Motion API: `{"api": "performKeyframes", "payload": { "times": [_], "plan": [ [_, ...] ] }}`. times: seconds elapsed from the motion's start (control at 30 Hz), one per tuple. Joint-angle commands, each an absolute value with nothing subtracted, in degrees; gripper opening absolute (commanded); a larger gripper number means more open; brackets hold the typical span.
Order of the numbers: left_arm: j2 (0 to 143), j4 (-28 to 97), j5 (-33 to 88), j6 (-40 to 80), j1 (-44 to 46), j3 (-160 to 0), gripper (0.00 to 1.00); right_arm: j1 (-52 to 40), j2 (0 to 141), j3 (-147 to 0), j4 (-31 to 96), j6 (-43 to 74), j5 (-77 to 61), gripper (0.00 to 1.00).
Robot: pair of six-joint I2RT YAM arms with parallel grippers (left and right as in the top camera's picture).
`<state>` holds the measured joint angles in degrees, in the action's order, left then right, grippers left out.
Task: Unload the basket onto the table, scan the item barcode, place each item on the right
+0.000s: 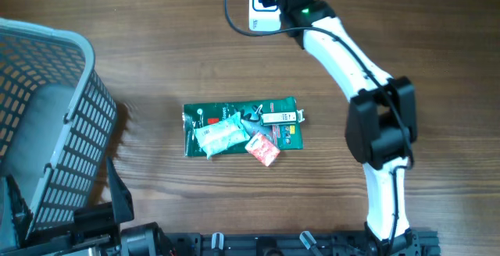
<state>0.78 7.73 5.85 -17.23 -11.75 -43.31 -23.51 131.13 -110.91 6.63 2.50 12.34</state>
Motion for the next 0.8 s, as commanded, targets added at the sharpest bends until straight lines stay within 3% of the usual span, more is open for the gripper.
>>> {"api": "performKeyframes", "payload": {
  "times": [0.0, 0.27, 0.43, 0.6, 0.77],
  "plan": [
    [0.27, 7.62, 5.32, -17.5, -12.16, -43.0, 1.0, -25.12, 136.33, -112.01, -1.72, 0.03, 18.24, 0.66],
    [0.27, 8.16, 5.32, -17.5, -12.16, -41.45, 1.0, -25.23, 140.09, -112.01, -10.79, -0.01, 22.06, 0.66],
    [0.27, 6.61, 5.3, -17.52, -12.16, -40.49, 1.0, -25.08, 137.67, -112.07, -3.81, 0.19, 25.41, 0.66],
    [0.27, 5.45, 5.3, -17.52, -12.1, -40.49, 1.0, -22.65, 130.28, -112.07, 7.97, 0.1, 38.46, 0.66],
    [0.27, 4.86, 5.32, -17.5, -12.12, -40.49, 1.0, -10.94, 126.85, -112.07, 28.88, 10.81, 38.11, 0.66]
  ]
}}
